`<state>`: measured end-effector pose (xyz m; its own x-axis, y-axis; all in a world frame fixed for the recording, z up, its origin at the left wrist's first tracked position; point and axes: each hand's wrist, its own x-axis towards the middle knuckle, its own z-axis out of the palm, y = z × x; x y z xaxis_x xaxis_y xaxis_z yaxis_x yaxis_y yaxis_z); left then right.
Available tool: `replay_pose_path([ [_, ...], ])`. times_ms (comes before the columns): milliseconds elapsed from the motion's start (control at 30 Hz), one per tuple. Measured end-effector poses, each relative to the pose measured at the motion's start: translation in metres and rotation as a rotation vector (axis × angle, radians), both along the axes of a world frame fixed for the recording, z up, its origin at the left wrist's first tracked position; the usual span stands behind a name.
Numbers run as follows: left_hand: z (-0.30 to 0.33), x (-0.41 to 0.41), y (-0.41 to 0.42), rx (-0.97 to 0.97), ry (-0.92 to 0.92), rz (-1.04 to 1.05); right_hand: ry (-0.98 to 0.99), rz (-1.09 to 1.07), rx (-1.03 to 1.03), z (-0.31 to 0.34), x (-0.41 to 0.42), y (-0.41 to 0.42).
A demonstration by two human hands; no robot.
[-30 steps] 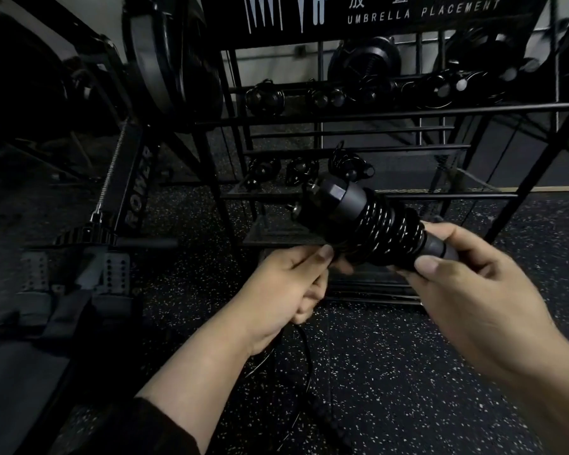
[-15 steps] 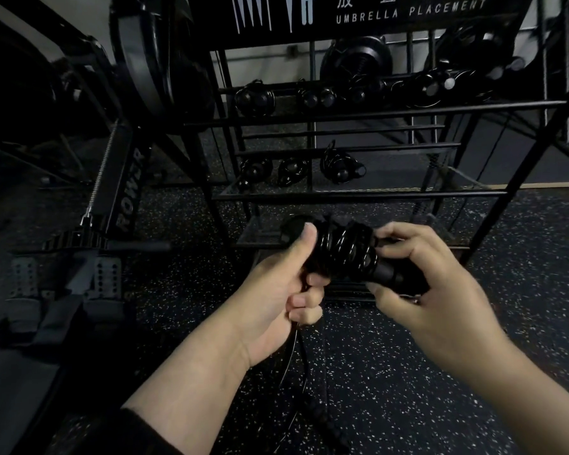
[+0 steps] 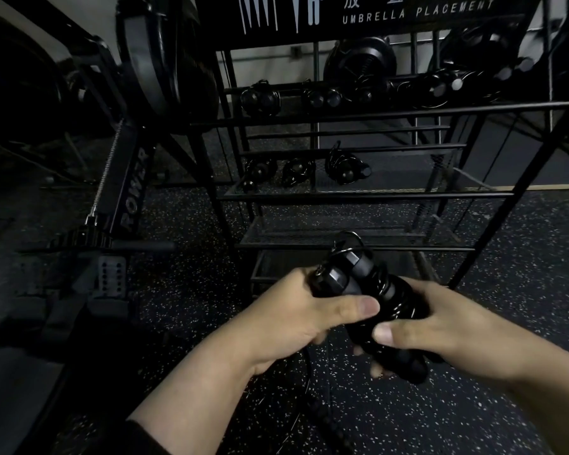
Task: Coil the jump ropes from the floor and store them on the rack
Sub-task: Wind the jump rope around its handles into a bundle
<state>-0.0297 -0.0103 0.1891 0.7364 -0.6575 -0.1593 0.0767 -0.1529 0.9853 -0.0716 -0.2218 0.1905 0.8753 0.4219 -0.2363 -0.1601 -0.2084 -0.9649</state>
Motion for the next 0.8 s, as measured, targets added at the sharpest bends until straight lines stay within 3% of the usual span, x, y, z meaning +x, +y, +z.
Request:
replay_pose_path([
  [67, 0.001, 0.0, -0.003, 0.013, 0.018, 0.073, -0.052, -0.151, -0.017, -0.003, 0.0, 0.001],
  [167, -0.003, 0.001, -0.006, 0.051, 0.086, 0.23, -0.232, -0.422, -0.262, -0.01, 0.002, 0.007],
  [300, -0.01, -0.003, -0.014, -0.007, 0.138, 0.23, -0.339, -0.403, -0.553, -0.018, 0.0, 0.016],
  [400, -0.008, 0.0, -0.01, 0.003, 0.116, 0.235, -0.267, -0.268, -0.314, -0.011, -0.003, 0.01],
  [500, -0.01, 0.001, -0.008, 0.02, 0.071, 0.152, -0.136, -0.284, -0.08, -0.005, -0.005, 0.011],
  [667, -0.005, 0.001, -0.01, 0.036, 0.137, 0.188, -0.189, -0.305, -0.078, -0.008, -0.004, 0.018],
  [800, -0.007, 0.004, -0.009, 0.074, 0.272, 0.214, -0.346, -0.396, -0.31, -0.015, 0.0, 0.018],
])
